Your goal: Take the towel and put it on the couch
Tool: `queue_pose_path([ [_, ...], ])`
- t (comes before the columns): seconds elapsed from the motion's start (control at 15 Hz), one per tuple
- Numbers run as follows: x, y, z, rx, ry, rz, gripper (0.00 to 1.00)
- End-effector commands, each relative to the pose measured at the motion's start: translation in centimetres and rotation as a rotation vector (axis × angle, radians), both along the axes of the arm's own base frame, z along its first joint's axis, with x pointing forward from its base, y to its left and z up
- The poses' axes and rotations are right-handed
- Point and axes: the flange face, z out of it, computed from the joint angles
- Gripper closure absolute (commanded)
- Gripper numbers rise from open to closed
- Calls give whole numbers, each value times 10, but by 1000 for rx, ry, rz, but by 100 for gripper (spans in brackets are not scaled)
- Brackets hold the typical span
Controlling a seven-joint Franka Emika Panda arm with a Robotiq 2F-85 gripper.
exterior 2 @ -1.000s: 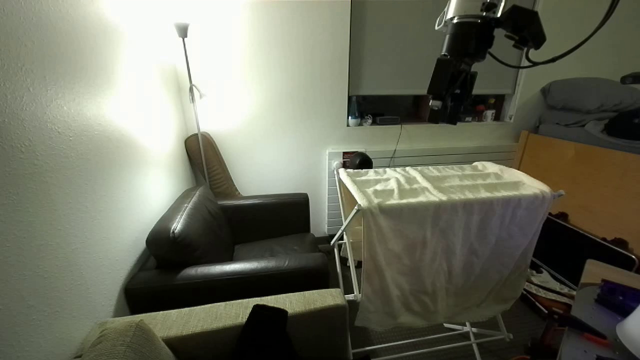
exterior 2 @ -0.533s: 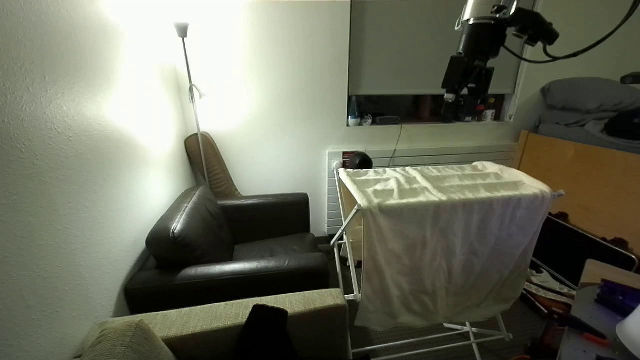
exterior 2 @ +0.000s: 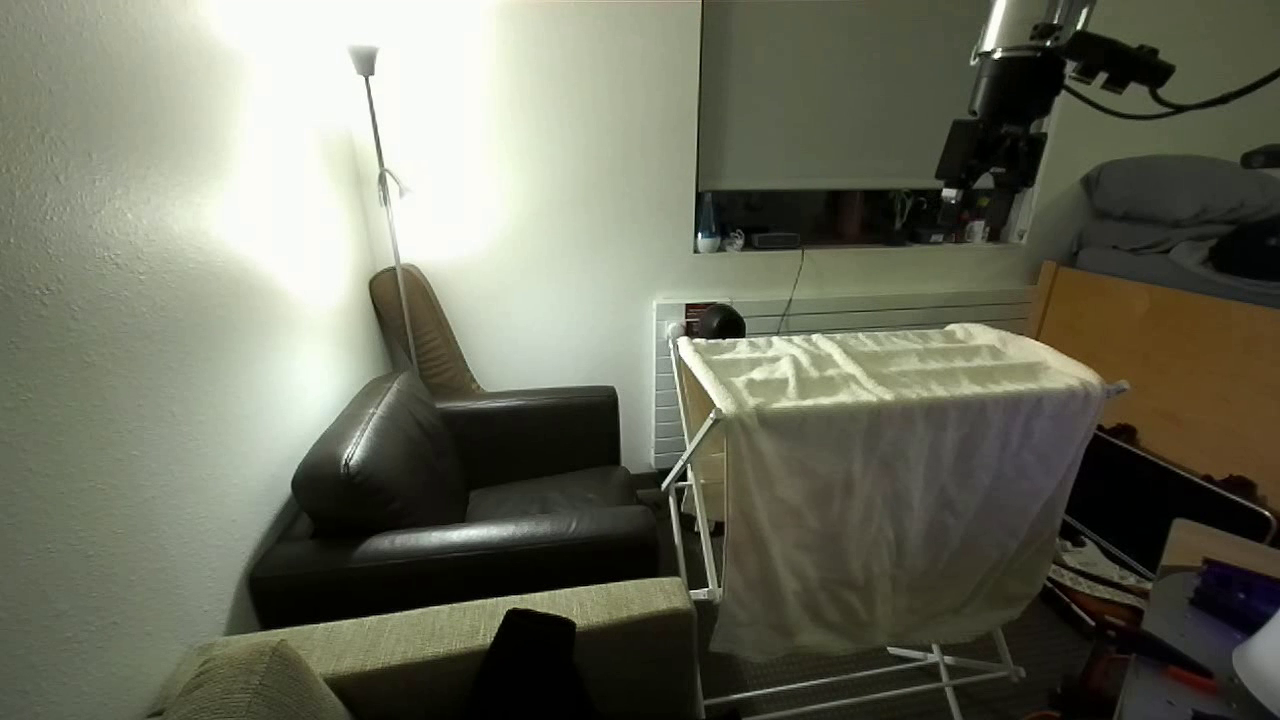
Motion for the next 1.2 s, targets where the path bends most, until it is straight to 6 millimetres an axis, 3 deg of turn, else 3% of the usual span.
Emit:
queue_pose_path([
  [0.0,-20,-40,-7,-27,16,-35,0],
  [0.33,-34,-75,-17,-70,37,-31,0],
  [0.8,-41,-92,-36,-155,70,52,0],
  [1.13,-42,-129,-44,-199,77,-3,0],
])
